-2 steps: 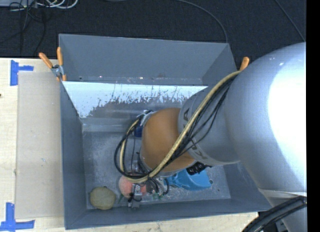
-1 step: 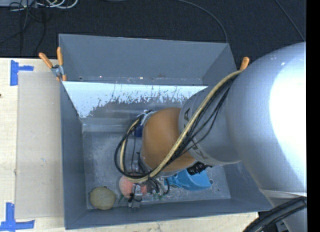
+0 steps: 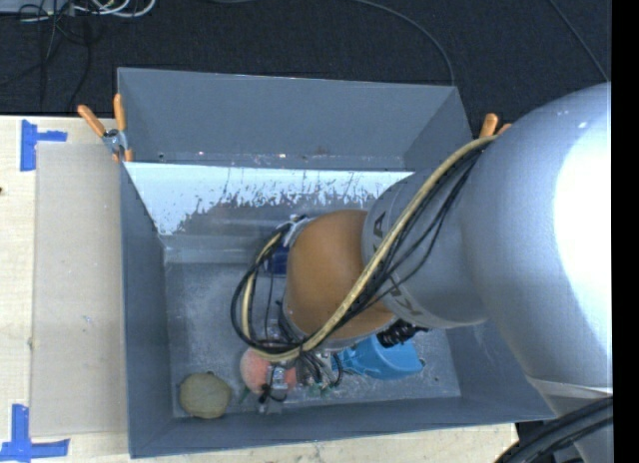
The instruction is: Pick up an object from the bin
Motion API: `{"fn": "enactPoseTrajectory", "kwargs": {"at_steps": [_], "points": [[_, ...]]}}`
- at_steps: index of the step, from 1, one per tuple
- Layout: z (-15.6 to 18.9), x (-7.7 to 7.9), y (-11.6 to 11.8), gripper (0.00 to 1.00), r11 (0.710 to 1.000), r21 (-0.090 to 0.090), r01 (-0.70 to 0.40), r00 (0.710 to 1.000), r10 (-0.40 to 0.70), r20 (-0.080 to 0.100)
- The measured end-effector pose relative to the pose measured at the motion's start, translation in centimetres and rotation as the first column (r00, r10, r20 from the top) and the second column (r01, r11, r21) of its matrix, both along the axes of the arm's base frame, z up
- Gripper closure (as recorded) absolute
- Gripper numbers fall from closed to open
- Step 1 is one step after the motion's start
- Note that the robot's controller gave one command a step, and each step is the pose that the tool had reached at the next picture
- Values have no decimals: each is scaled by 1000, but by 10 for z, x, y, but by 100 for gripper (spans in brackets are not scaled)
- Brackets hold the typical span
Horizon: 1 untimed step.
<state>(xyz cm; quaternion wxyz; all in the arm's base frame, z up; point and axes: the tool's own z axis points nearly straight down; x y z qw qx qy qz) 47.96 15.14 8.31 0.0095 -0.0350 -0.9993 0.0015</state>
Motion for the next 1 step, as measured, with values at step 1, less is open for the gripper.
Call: {"fn": "enactPoseTrajectory", "kwargs": {"at_steps": [1], "points": [[29, -1, 0, 100, 1000, -1, 1, 1000, -1, -3]]}}
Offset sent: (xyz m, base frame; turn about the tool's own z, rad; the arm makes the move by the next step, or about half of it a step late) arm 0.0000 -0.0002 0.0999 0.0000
